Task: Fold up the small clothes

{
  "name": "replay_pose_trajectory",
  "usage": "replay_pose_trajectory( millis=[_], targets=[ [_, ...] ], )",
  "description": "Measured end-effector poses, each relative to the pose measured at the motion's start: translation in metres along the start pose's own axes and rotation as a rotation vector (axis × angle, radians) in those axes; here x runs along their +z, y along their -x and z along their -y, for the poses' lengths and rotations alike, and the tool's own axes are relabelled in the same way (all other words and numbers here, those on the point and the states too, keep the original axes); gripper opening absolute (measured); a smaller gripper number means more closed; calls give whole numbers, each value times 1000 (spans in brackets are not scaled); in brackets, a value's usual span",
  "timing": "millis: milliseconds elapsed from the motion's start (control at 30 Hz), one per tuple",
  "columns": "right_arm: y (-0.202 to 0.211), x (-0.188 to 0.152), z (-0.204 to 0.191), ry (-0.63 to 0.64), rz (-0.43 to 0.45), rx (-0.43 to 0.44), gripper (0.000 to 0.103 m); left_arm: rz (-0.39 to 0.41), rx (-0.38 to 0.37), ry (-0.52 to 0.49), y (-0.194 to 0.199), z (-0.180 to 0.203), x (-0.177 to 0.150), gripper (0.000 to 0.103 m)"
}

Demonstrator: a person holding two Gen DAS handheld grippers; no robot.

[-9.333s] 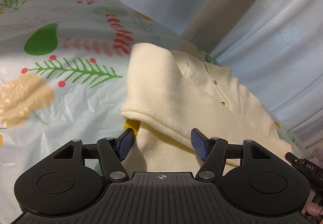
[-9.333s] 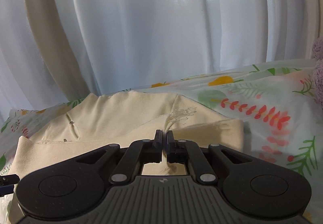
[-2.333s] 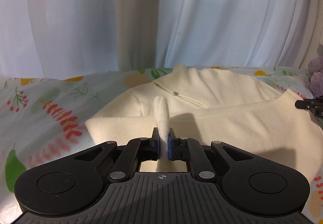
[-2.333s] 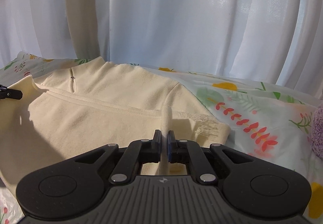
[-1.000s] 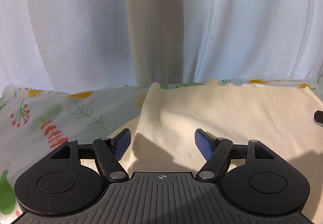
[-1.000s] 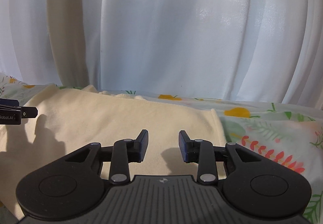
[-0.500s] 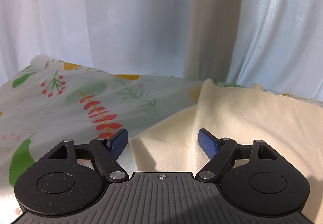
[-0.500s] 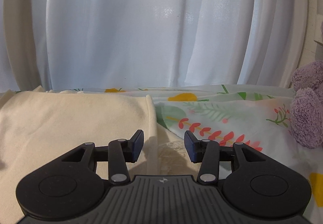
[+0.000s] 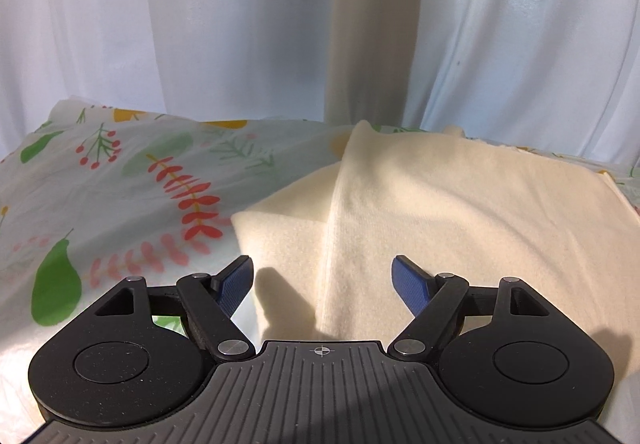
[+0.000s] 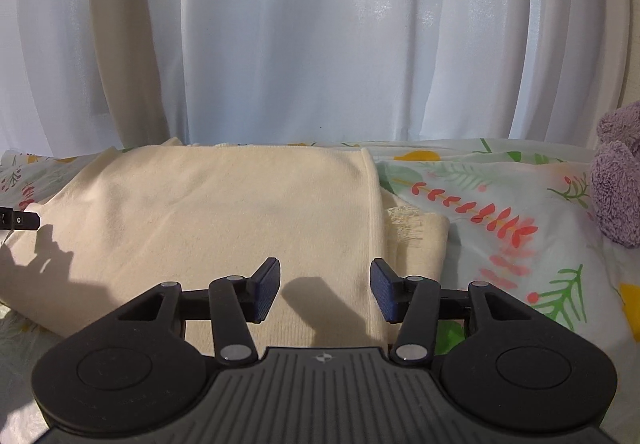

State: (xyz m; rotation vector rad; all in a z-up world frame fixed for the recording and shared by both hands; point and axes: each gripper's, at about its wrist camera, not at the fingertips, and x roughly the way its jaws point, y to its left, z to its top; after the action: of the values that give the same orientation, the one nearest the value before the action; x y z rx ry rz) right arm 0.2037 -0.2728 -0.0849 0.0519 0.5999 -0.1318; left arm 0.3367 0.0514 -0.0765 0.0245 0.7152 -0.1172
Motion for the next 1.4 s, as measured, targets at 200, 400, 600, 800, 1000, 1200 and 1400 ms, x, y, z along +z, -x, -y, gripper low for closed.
replay_pose_trajectory(
  millis=[200,400,600,800,1000,1200,1400],
  targets=[
    [1,2,-20,0,-10,76,26,-2,-14,-21,3,7,-3,74],
    [-8,-6,-22,49,-19,34,22,-44,-65,49,-3,-7,-2,44],
    [-6,-9,-15,45,-18,23,21,-60,-141,140,-9,-27,2,24],
    [-6,-11,-15,37,-15,26,23,-89,-193,198,-11,-45,7,34],
    [-8,-9,-17,52,-19,18,24,-105,-278,240,-15,-51,5,9],
    [-8,-8,-16,38,-25,20,24,-44,-188,282,2,-67,9,9],
    [-7,-6,-14,21,-29,30,24,-152,-242,334,-4,-87,1,62]
  ],
)
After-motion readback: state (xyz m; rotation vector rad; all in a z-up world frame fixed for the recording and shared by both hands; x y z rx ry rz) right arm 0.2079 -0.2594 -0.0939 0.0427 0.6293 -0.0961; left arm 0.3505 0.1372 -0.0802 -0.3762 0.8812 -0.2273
